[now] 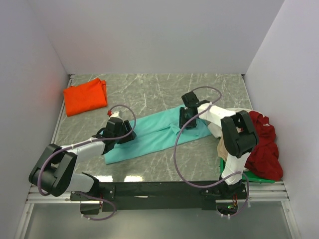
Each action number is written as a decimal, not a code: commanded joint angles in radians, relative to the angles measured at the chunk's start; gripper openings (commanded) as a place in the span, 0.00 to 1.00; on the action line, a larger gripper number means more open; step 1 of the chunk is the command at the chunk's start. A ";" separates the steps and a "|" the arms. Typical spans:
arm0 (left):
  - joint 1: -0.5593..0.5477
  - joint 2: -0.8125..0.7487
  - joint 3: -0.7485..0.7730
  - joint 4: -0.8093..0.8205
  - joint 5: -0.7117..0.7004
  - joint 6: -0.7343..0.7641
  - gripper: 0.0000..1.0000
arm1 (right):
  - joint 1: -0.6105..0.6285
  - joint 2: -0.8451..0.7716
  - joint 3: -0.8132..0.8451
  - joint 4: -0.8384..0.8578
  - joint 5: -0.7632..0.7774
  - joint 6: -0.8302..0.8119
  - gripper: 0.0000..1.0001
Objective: Fold and stack the t-shirts
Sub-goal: Fold the tshirt
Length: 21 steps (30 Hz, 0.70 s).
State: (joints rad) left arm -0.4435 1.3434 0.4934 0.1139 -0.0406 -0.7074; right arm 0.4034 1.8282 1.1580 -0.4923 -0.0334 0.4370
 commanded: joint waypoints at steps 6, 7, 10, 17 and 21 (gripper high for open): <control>-0.026 -0.076 -0.079 0.017 0.015 -0.015 0.61 | -0.005 0.166 0.156 -0.031 0.010 -0.026 0.50; -0.030 -0.091 -0.093 0.015 0.024 -0.024 0.61 | -0.008 0.180 0.178 -0.040 0.018 -0.029 0.50; -0.038 -0.130 -0.119 0.020 0.042 -0.044 0.61 | -0.012 0.241 0.262 -0.078 0.024 -0.047 0.50; -0.073 -0.176 -0.196 0.069 0.155 -0.078 0.60 | -0.025 0.359 0.480 -0.158 0.020 -0.078 0.50; -0.099 -0.237 -0.248 0.092 0.185 -0.110 0.60 | -0.032 0.421 0.583 -0.190 0.004 -0.090 0.50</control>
State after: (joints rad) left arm -0.5236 1.1477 0.2901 0.2012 0.0818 -0.7815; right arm 0.3866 2.1841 1.6882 -0.6384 -0.0383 0.3756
